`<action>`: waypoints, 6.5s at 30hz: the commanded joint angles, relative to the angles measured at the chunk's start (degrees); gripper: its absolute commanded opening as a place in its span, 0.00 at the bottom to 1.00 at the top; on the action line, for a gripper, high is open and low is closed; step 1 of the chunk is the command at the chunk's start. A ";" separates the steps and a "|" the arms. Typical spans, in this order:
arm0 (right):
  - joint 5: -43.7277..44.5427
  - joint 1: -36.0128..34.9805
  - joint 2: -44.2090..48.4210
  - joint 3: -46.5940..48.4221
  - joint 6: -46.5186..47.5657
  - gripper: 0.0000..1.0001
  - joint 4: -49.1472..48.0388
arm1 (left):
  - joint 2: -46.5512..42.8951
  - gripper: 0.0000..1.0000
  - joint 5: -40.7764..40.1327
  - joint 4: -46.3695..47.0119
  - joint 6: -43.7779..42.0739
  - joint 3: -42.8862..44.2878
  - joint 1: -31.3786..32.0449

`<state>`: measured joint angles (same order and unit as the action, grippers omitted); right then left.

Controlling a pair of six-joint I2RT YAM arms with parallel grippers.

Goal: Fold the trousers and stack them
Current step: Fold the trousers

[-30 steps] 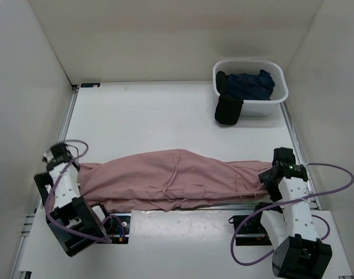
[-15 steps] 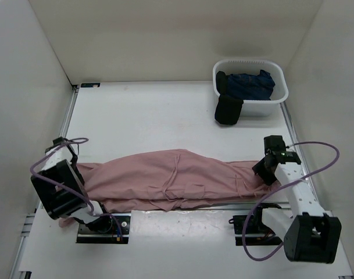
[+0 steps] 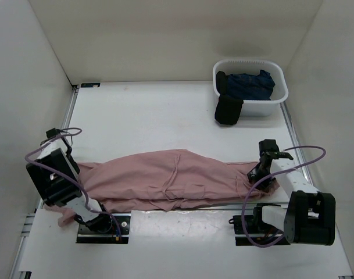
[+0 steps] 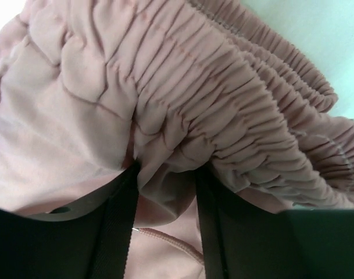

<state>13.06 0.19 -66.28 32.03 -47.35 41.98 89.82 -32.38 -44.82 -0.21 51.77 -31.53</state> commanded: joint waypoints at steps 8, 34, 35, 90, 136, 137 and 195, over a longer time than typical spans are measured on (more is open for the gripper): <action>-1.02 11.24 -4.47 0.22 3.58 0.42 -2.07 | 10.73 0.74 8.74 -5.98 0.21 5.27 -3.19; 6.99 14.76 -8.07 5.15 4.11 0.40 -0.84 | 6.94 0.14 2.42 -12.66 0.21 26.10 6.83; 6.20 14.76 -8.60 5.93 4.11 0.40 -0.84 | 7.73 0.14 2.41 -12.66 0.21 25.23 6.83; 1.02 19.59 -23.10 15.34 -1.35 0.38 -7.78 | 27.34 1.00 -4.45 -5.36 0.21 28.38 25.99; -0.94 19.59 -7.28 10.60 5.96 0.82 -2.69 | 15.39 0.14 23.87 -11.43 0.21 28.92 7.71; -0.93 20.11 -7.98 10.60 5.96 0.85 -2.69 | 14.34 0.14 22.38 -11.43 0.21 28.92 8.58; 47.58 -55.00 -28.06 57.06 -0.44 0.00 10.72 | 19.86 0.73 6.81 -6.42 0.21 15.11 20.81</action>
<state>51.46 -50.04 -86.48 81.28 -40.16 44.36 106.89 -26.65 -54.59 -1.19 66.06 -11.35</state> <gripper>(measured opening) 0.094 0.732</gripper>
